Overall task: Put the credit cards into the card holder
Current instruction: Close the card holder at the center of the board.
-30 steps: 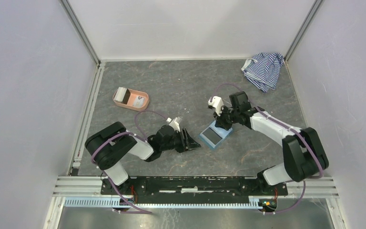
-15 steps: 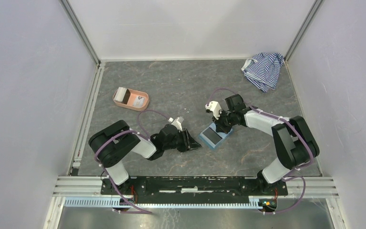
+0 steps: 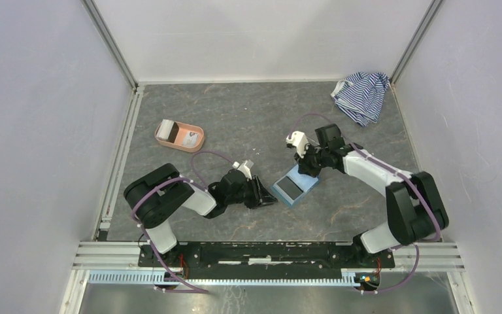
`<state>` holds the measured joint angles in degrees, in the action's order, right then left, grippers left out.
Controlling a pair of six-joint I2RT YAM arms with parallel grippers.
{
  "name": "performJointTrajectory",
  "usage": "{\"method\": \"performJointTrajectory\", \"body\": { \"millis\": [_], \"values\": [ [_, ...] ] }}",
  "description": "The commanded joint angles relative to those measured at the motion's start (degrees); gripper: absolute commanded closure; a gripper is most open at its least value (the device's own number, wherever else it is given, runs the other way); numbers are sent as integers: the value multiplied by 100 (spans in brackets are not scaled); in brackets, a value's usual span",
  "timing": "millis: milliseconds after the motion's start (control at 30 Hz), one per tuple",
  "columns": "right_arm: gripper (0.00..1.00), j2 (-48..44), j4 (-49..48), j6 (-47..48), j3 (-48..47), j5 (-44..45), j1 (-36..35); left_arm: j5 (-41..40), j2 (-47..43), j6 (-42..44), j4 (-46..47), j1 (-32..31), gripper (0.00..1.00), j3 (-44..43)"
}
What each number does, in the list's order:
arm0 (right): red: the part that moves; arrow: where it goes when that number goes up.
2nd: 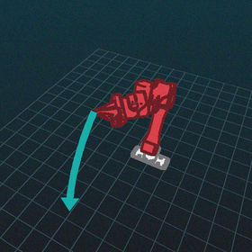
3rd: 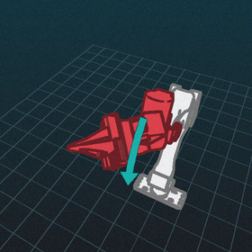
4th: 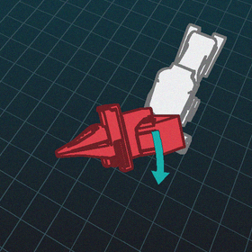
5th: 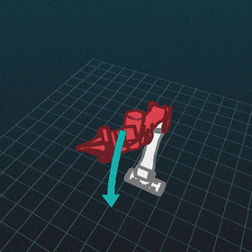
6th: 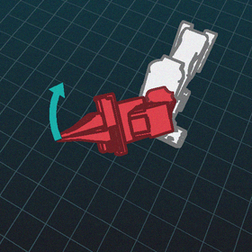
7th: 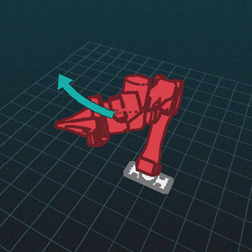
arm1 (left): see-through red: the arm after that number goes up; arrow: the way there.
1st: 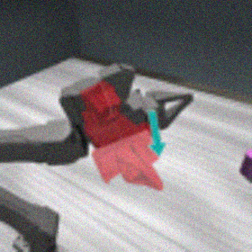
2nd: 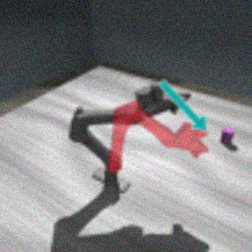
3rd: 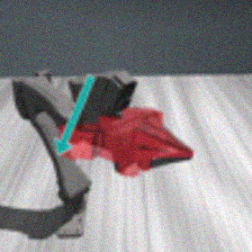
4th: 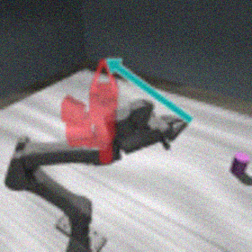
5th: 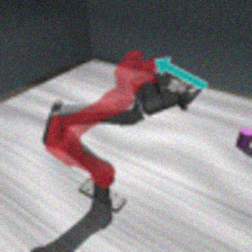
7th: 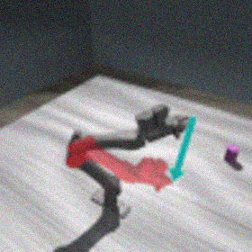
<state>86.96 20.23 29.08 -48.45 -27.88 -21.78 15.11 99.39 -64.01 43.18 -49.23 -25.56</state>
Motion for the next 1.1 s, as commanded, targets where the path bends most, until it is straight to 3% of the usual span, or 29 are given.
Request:
{"method": "performJointTrajectory", "body": {
  "millis": [0,167,333,633,767,800,833,1067],
  "values": [
    [89,-727,-432,-121,-9,224,90,-338,196,-323,-1031,-152,63,212],
    [88,-580,-462,-206,110,99,272,-395,365,-621,-681,-325,63,239],
    [84,-288,-213,-35,98,-327,641,-420,512,-814,683,-338,59,788],
    [80,72,-202,-8,116,-126,793,-580,670,-779,1569,-350,36,994],
    [71,36,-130,101,133,-372,903,-609,988,-978,1960,-365,30,1016],
    [69,-16,-109,161,134,-471,931,-643,1034,-1056,2101,-367,20,1057],
    [66,-91,-70,220,149,-581,956,-684,1131,-1130,2227,-382,3,1088],
    [59,-356,-142,335,291,-527,989,-928,1468,-1374,2381,-531,0,1006]
  ]
}}
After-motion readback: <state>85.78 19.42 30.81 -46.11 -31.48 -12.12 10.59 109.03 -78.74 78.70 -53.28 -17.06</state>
